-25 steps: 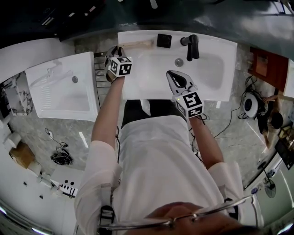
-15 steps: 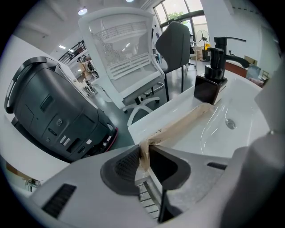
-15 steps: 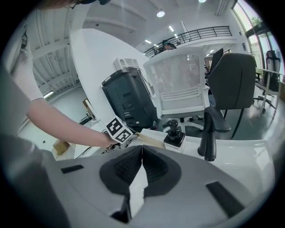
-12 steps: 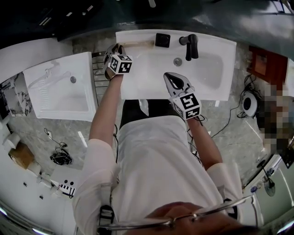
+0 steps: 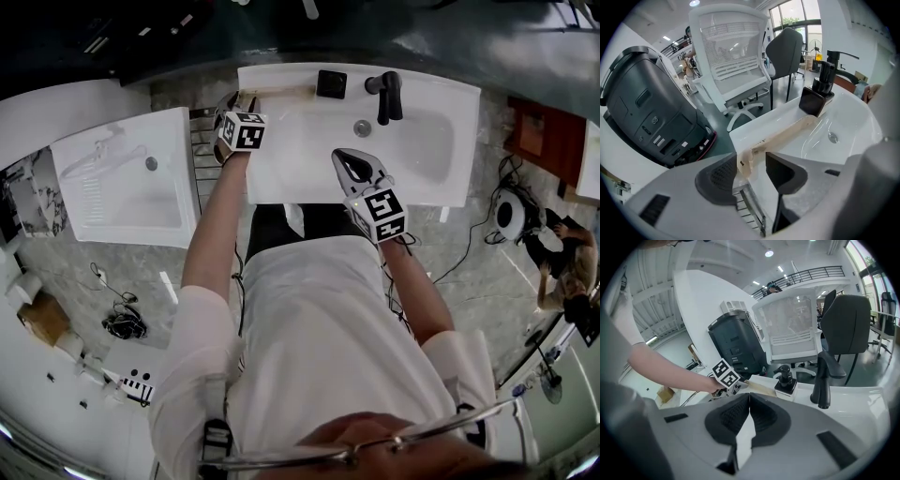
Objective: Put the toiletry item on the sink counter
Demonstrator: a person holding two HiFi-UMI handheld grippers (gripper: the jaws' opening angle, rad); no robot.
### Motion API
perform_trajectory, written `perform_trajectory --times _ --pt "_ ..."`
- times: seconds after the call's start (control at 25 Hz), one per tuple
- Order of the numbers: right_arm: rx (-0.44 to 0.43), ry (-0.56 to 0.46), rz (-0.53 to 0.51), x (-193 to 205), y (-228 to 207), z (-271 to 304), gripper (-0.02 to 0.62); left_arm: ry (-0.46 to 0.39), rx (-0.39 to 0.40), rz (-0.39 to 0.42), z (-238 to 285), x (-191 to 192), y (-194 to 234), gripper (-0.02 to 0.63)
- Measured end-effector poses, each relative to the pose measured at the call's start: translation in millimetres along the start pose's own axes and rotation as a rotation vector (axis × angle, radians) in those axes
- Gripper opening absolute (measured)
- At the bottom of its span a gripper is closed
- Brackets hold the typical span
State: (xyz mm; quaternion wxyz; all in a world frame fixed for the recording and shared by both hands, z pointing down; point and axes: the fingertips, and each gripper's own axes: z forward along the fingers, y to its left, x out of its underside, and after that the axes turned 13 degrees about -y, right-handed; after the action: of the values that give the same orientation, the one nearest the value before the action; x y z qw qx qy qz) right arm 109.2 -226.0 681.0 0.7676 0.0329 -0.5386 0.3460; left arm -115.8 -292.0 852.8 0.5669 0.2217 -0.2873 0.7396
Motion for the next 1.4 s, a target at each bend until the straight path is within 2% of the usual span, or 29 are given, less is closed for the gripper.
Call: perform_trajectory --times 0.6,0.84,1.16,1.4 --pt "-0.011 -0.012 -0.033 -15 6 -3 0.006 -0.035 0.001 -0.039 -34 -9 5 0.192" --pt "-0.004 -0.021 -0.048 -23 12 -5 0.008 -0.061 0.033 -0.076 -57 -15 2 0.192" --pt "0.015 -0.042 -0.079 -36 24 -9 0.006 -0.141 0.086 -0.193 -96 -34 -1 0.189" --pt "0.058 -0.061 -0.097 -46 31 -12 0.006 -0.194 0.108 -0.239 -118 -37 5 0.184"
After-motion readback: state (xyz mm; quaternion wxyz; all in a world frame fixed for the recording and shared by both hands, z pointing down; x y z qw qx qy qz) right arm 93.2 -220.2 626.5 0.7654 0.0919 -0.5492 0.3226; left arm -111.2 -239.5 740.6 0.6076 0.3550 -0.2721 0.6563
